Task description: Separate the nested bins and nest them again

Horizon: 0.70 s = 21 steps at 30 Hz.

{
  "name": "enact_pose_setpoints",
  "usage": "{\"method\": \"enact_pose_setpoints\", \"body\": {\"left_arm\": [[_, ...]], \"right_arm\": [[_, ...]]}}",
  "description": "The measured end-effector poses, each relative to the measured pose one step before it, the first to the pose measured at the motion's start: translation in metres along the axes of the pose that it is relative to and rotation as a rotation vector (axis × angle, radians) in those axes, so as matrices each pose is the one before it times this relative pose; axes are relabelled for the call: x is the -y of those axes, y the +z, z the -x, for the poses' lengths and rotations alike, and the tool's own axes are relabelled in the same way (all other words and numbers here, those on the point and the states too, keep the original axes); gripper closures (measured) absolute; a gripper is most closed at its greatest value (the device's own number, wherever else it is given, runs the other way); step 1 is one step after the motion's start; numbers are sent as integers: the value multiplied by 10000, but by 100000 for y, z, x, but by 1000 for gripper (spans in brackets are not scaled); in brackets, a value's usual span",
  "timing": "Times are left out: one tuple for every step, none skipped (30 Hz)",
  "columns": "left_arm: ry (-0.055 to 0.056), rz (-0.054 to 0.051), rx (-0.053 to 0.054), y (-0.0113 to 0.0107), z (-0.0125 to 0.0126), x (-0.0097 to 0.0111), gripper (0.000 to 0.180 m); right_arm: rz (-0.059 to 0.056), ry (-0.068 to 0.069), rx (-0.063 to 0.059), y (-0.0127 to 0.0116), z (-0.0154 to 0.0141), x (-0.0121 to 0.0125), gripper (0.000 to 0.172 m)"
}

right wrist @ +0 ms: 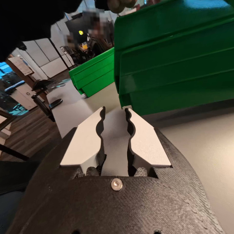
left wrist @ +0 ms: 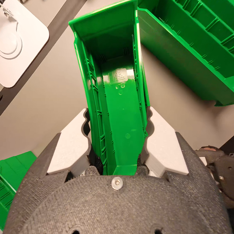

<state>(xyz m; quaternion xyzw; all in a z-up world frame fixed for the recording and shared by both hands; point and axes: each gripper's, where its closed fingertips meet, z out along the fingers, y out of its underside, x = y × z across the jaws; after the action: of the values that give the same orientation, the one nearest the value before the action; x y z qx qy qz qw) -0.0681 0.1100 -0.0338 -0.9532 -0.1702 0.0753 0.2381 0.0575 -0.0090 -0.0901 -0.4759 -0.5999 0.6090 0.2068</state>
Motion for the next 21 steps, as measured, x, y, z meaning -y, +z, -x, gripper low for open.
{"method": "enact_pose_setpoints", "body": {"left_arm": [[-26, -16, -38, 131, -162, -19, 91], [-14, -14, -40, 101, -165, -11, 91], [-8, -23, -36, 66, -151, -12, 92], [11, -31, 8, 42, -92, 9, 91], [54, -38, 70, 29, -12, 12, 92], [61, -28, 83, 21, 54, -6, 92], [24, -38, 47, 0, 103, 4, 92], [-41, -36, 14, -40, 153, 33, 92], [-57, -27, -1, -73, 195, 44, 92], [-50, -7, -32, -72, 146, 5, 92], [-43, 10, -52, -59, 99, -30, 92], [-20, 14, -35, -31, 83, -52, 92], [-15, 0, -12, -30, 97, -26, 92], [-10, 1, -11, -57, 81, -10, 93], [-27, -8, -35, -70, 65, 27, 93], [-19, -18, -41, -57, 51, 34, 93], [-9, -8, -31, -43, 46, 19, 93], [-15, -7, -27, -46, 38, 16, 93], [-12, -12, -31, -51, 34, 27, 92], [-16, -11, -30, -51, 25, 48, 92], [-7, -11, -18, -37, 39, 35, 92]], "right_arm": [[57, 14, -339, 263, -401, -44, 143], [30, -57, -218, 219, -232, 1, 146], [149, -115, -128, 260, -97, -162, 149], [124, -119, -185, 227, -195, -112, 154], [28, -157, -125, 194, -90, 32, 158], [38, -141, -106, 165, -76, 12, 161], [41, -96, 14, 134, 46, -8, 163], [0, -27, 18, 76, 39, 23, 165], [-48, -58, -6, 1, 13, 74, 167], [-46, -102, -46, -37, -41, 87, 167], [33, -124, -38, -34, -56, -37, 167], [133, -133, -75, -6, -140, -164, 167], [154, -161, -105, -3, -190, -197, 167], [124, -125, -89, -3, -186, -151, 167], [95, -79, -46, 11, -123, -128, 167], [81, -50, -31, -11, -122, -101, 167], [130, -29, -15, 17, -114, -187, 167], [148, 7, 7, 20, -107, -218, 167], [116, 0, 20, -6, -73, -172, 167], [111, -20, 13, 10, -47, -167, 167], [111, 7, -2, 11, -71, -162, 167]]}}
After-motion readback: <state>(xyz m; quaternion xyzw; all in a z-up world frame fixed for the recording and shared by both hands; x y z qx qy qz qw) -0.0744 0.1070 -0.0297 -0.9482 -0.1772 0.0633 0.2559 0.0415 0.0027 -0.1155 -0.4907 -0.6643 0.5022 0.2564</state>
